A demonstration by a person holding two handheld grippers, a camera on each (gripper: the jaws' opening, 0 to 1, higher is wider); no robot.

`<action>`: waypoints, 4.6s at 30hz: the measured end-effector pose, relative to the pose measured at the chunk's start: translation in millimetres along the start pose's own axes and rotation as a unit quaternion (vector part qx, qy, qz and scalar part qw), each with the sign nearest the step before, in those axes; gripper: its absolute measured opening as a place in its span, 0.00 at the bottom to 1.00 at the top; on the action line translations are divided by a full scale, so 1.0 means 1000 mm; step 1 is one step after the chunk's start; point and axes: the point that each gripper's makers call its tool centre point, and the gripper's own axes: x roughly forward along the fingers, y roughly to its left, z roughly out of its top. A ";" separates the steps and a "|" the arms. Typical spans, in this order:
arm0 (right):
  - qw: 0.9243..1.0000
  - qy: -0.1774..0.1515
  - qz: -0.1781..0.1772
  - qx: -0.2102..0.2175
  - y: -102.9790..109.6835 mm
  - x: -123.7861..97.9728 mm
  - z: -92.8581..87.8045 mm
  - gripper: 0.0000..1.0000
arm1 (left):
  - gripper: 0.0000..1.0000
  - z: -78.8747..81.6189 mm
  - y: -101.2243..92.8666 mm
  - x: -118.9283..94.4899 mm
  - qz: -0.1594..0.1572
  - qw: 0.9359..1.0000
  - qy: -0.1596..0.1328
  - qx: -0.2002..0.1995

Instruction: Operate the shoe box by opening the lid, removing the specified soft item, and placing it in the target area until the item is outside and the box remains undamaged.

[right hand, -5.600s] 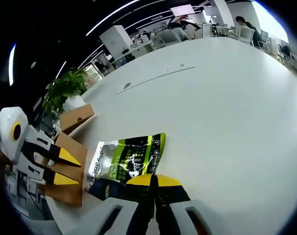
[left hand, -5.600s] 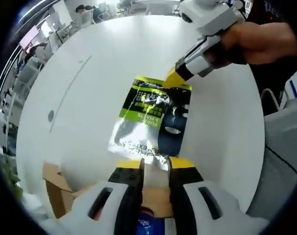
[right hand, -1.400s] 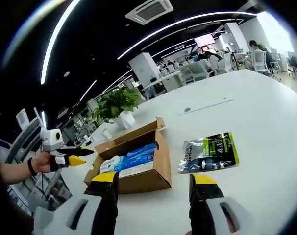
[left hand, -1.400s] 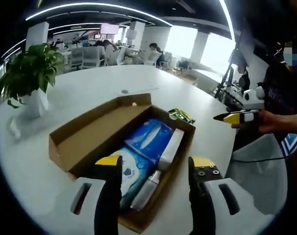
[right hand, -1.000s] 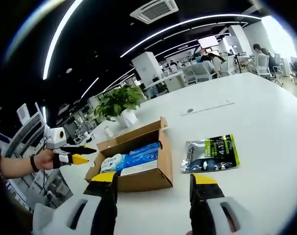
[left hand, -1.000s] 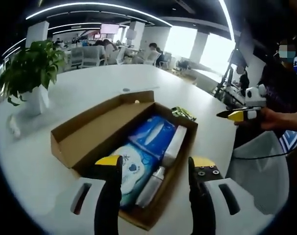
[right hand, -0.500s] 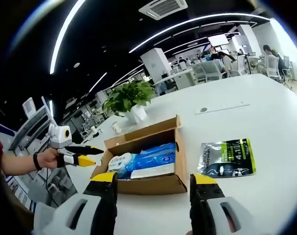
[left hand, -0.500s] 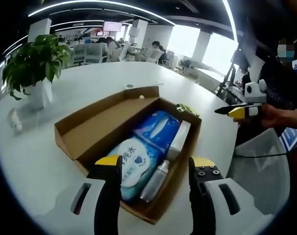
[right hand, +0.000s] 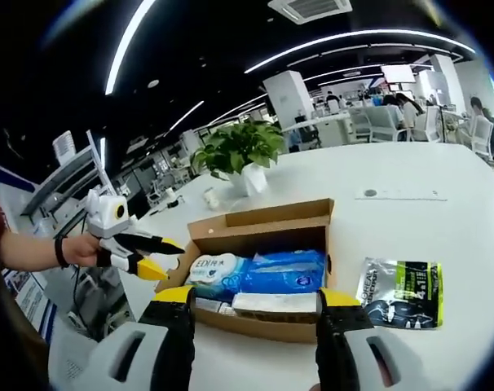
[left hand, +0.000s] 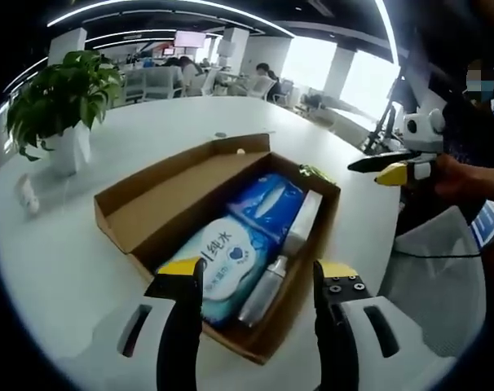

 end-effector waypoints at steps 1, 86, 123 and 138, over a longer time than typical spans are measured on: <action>1.000 0.004 0.004 -0.011 0.003 0.003 0.002 0.58 | 0.54 0.000 0.000 0.000 0.000 1.000 0.002 0.004; 0.846 0.268 0.182 -0.423 0.059 0.169 -0.068 0.57 | 0.58 -0.052 0.045 0.060 -0.023 0.949 0.198 0.246; 0.823 0.303 0.195 -0.439 0.051 0.194 -0.086 0.65 | 0.64 -0.059 0.050 0.083 -0.048 0.929 0.228 0.287; 0.849 0.275 0.170 -0.418 0.055 0.181 -0.091 0.60 | 0.64 -0.059 0.040 0.082 -0.071 0.916 0.202 0.341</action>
